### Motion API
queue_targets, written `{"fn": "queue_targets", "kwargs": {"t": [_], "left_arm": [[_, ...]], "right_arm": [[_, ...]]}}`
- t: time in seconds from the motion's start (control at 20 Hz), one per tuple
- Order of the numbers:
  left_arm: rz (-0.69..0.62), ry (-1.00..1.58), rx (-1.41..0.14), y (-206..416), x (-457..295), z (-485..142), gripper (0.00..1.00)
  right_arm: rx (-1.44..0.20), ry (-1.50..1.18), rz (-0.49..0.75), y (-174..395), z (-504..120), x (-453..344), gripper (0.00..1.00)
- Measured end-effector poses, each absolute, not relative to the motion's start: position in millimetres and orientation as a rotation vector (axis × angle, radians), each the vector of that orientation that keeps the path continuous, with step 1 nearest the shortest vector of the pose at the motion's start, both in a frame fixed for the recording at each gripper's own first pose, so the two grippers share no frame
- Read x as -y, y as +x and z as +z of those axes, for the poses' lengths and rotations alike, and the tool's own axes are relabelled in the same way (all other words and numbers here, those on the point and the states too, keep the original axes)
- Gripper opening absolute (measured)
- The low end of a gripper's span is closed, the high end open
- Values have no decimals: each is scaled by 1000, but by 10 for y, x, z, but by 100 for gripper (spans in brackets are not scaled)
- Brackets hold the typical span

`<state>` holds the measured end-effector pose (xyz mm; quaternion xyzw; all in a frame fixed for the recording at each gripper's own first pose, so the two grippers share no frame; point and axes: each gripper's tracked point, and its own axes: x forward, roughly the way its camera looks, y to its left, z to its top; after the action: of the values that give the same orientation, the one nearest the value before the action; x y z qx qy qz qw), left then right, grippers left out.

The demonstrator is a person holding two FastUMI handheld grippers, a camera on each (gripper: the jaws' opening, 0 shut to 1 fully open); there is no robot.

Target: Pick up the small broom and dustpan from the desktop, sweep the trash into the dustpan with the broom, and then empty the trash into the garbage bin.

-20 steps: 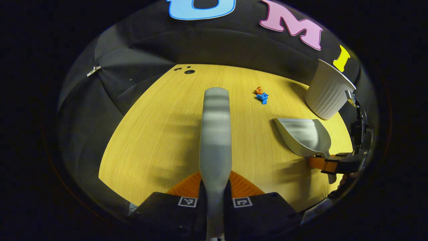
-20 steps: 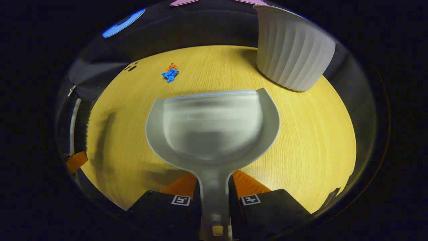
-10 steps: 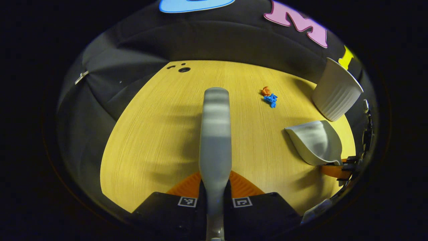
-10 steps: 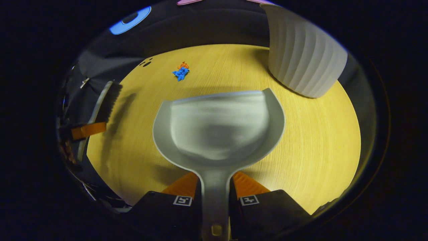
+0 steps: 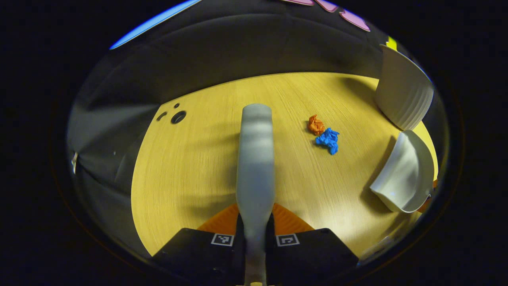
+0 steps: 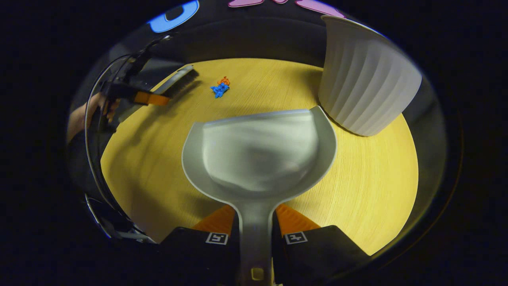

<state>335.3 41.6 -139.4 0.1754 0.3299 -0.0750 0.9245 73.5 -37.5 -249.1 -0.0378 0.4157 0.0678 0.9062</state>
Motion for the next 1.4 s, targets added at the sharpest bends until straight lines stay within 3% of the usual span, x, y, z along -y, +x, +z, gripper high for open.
{"fn": "queue_targets", "kwargs": {"t": [0.1,0.35,0.65,0.7,0.8,0.95,1.05,1.1,1.2,1.35,1.4], "left_arm": [[-183,456,-666,3635,-348,-1387,23],[-324,628,-684,3891,7,-1421,24],[-489,745,-725,3791,385,-1414,25],[-493,774,-728,3752,420,-1422,25],[-530,805,-731,3650,542,-1457,25],[-609,745,-791,3201,814,-1548,25],[-649,719,-831,2819,977,-1691,25],[-664,728,-852,2634,1033,-1738,23],[-724,735,-883,2266,1221,-1821,27],[-796,676,-962,1839,1389,-1976,23],[-803,655,-969,1737,1453,-1994,25]], "right_arm": [[-864,-100,150,720,-2515,417,36],[-884,-113,164,692,-2562,485,36],[-895,-146,213,684,-2558,474,36],[-900,-153,224,670,-2570,451,32],[-908,-157,243,653,-2583,449,36],[-913,-170,262,637,-2576,444,32],[-921,-179,279,612,-2587,457,36],[-925,-184,286,604,-2593,465,32],[-933,-191,299,580,-2598,461,32],[-927,-202,310,590,-2586,496,36],[-927,-205,311,591,-2593,503,32]]}}
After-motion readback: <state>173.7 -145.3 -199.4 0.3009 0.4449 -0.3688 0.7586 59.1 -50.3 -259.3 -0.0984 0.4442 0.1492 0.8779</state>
